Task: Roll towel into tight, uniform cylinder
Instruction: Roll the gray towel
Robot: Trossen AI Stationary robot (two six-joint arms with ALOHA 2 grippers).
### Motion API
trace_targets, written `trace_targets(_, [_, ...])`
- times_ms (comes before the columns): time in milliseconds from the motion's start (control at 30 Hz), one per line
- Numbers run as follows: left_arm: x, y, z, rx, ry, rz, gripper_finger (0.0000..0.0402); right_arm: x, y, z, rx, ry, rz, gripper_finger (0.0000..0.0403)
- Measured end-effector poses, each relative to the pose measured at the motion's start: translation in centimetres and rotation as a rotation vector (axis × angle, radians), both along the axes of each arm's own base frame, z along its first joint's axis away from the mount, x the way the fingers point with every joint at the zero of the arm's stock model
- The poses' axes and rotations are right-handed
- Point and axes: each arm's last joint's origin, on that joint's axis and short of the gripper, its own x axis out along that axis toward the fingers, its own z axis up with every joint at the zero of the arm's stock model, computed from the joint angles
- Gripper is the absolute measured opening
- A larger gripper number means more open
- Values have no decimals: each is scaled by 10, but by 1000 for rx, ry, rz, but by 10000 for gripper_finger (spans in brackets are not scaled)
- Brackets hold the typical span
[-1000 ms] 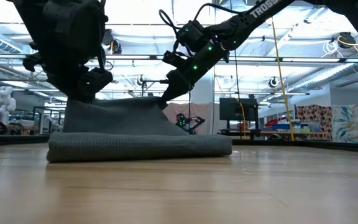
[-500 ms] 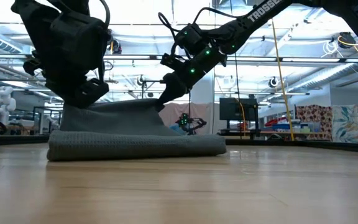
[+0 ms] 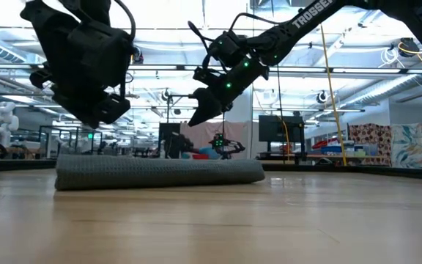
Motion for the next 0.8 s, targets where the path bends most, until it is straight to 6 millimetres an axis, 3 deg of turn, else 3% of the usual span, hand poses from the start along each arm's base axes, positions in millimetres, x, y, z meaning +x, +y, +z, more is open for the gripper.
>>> trace_targets(233, [1,7,3,-2,1,32,183,-9,11,15,104,13,-24,125])
trace_targets(400, [5,2,14,-156,-67,114,198,-19,34,28,385,35,95,119])
trace_targets(567, [9,-4,49,-306,-258,105,198,-26,68,27,667,156,186,116])
trace_targets(667, [7,7,78,-426,-334,41,197,-31,93,17,703,303,189,116])
trace_targets(800, [-5,32,106,-495,-389,5,187,-31,126,1,703,359,211,116])
